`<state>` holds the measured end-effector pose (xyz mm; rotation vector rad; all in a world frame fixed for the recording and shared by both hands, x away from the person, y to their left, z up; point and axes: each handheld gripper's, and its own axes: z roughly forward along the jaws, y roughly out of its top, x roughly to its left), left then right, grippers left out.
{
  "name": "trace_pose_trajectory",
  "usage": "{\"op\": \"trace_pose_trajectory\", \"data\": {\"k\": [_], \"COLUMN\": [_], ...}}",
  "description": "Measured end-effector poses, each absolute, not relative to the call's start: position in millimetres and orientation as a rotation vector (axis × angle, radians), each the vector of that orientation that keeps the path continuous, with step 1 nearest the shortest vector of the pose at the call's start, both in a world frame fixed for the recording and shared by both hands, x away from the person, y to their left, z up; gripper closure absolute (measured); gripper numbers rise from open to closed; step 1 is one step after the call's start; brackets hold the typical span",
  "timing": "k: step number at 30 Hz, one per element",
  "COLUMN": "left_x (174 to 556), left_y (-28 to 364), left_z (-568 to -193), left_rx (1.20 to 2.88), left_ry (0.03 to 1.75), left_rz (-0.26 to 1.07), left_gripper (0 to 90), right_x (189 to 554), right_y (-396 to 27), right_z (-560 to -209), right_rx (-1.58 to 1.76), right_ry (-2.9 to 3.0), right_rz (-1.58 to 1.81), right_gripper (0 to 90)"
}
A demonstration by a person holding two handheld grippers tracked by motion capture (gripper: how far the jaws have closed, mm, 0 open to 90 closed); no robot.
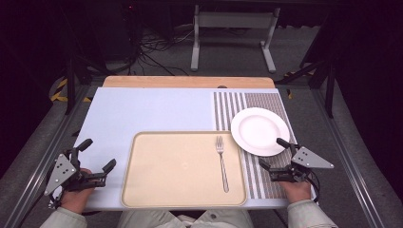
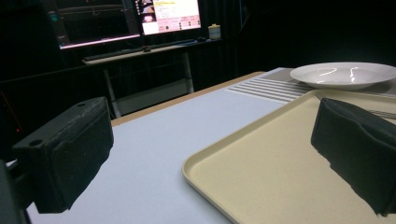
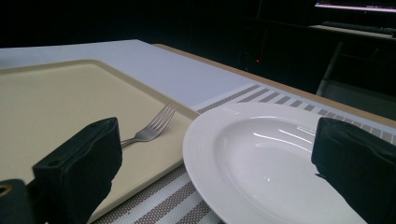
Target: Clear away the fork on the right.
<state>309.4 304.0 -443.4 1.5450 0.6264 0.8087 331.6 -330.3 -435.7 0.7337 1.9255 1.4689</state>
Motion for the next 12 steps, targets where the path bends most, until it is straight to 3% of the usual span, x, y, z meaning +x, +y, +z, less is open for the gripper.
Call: {"op": "trace_pose_trajectory", "data": {"k": [12], "left_x": [308.0], "left_y": [301.4], "left_z": [-439.2], "left_rx": [1.547], "left_ry": [0.585], "left_rz": [0.816], "left_gripper": [0.0], "right_x": [333.2], "right_y": [-332.1], "right_z": [-446.3], "right_rx": [0.755], "right_ry": [1.934], "right_rz": [1.492], "right_gripper": [1.1]}}
